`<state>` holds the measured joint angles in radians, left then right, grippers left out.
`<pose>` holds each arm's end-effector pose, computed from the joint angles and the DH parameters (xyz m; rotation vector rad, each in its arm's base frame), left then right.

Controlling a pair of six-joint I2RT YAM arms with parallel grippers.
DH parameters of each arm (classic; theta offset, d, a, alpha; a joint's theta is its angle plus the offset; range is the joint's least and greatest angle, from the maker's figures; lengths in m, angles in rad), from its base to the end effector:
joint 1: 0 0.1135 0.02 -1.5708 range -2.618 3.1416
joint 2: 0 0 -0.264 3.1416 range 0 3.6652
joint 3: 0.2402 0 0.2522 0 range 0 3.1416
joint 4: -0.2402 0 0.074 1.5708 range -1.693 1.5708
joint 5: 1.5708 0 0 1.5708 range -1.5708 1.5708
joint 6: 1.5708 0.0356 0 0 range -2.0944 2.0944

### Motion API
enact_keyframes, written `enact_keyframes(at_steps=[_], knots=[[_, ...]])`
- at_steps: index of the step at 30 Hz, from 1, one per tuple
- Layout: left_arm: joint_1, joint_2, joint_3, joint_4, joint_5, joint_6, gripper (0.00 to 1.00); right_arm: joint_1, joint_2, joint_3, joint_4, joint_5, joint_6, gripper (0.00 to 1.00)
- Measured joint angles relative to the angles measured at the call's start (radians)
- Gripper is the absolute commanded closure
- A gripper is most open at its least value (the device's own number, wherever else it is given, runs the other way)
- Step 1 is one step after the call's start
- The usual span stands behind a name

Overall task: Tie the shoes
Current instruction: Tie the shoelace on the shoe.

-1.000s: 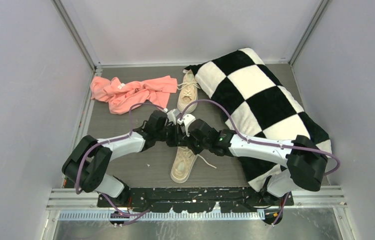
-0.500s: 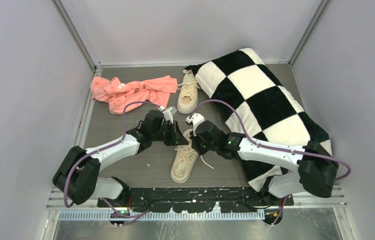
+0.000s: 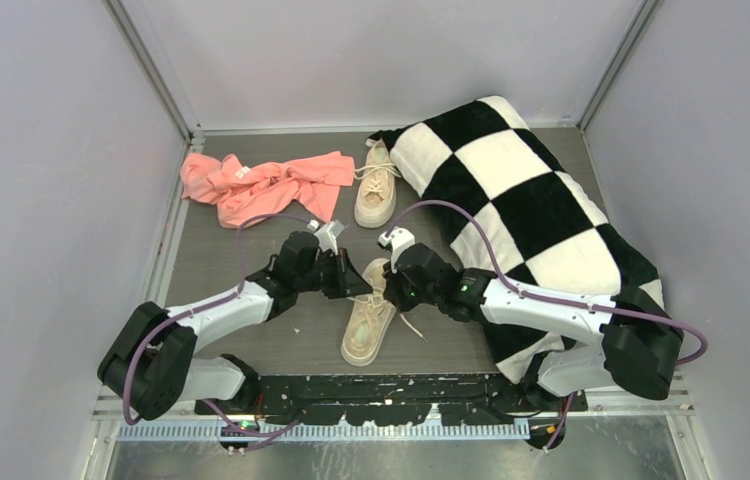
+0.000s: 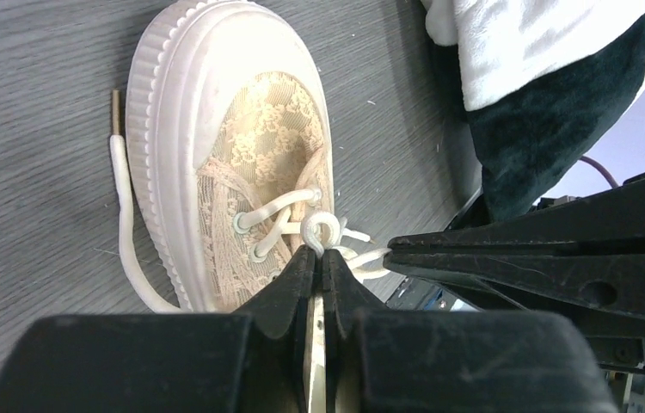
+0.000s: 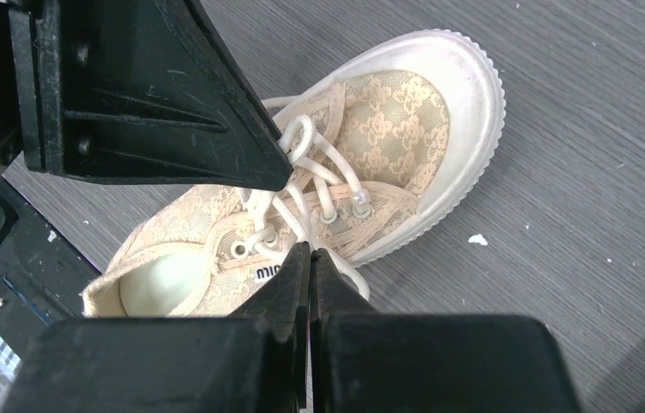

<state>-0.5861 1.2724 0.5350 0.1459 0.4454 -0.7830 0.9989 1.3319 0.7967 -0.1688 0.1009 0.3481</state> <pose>0.2016 -0.1522 0.1864 0.0516 2.3820 -1.2121 0.1558 0.2354 0.2259 -0.6964 2.2353 0.5832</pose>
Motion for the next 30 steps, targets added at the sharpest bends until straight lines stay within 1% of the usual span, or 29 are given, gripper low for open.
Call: enact_keyframes(at_steps=[4,6,10,15,19,21,24,30], knots=[[0.002,0.001,-0.021,0.045,0.0,-0.027,0.75,0.0,0.0,-0.009,0.004,-0.007,0.01,0.99],[0.003,0.001,-0.021,0.067,-0.001,-0.033,0.71,0.0,0.0,-0.01,0.004,-0.009,0.011,0.99],[0.006,0.003,-0.021,0.098,-0.005,-0.048,0.7,-0.002,0.0,-0.01,0.004,-0.01,0.015,0.99],[0.006,0.007,-0.021,0.114,-0.017,-0.053,0.64,-0.002,0.0,-0.01,0.004,-0.013,0.018,0.99],[0.006,0.027,-0.017,0.117,-0.024,-0.052,0.63,-0.002,0.0,-0.01,0.004,-0.016,0.018,0.99],[0.006,0.043,-0.01,0.116,-0.025,-0.049,0.6,-0.002,0.0,-0.01,0.004,-0.018,0.018,0.99],[0.006,0.079,0.021,0.107,-0.017,-0.042,0.58,-0.002,0.0,-0.01,0.005,-0.019,0.018,0.99],[0.006,0.142,0.094,0.097,0.032,-0.011,0.59,-0.002,0.0,-0.01,0.005,-0.025,0.018,0.99]])
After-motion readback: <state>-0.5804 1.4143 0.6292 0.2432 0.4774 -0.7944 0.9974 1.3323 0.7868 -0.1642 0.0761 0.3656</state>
